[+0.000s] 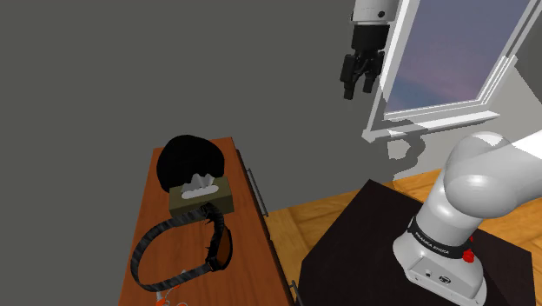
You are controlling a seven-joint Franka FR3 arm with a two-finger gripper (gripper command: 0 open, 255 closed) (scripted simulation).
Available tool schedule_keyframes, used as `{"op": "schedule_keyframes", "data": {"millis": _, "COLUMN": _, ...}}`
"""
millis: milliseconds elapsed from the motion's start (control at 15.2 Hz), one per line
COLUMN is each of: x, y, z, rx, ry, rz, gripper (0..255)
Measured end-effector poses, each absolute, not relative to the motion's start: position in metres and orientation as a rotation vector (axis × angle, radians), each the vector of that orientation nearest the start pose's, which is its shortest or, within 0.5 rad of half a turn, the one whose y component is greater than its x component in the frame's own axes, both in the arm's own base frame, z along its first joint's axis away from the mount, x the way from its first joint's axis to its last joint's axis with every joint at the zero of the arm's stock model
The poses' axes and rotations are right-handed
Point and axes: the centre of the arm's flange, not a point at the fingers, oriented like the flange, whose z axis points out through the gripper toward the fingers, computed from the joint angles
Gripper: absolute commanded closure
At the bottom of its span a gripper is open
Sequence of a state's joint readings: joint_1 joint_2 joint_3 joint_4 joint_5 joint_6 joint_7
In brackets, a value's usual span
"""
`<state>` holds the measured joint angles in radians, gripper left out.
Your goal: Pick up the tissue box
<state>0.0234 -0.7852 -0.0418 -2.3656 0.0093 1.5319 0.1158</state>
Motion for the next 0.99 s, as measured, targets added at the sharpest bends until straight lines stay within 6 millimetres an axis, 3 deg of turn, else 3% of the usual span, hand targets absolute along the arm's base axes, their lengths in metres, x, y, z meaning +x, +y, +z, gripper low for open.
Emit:
{"op": "schedule_keyframes", "data": {"millis": 132, "x": 0.301, "y": -0.005, "z": 0.578, "rx": -3.096, "ry": 0.202, "rz": 0.072, "gripper": 0}}
{"op": "schedule_keyframes", "data": {"millis": 462, "x": 0.302, "y": 0.043, "z": 0.549, "rx": -3.062, "ry": 0.344, "rz": 0.009, "gripper": 0}}
{"op": "schedule_keyframes", "data": {"millis": 990, "x": 0.319, "y": 0.127, "z": 0.498, "rx": -2.980, "ry": 0.598, "rz": -0.103, "gripper": 0}}
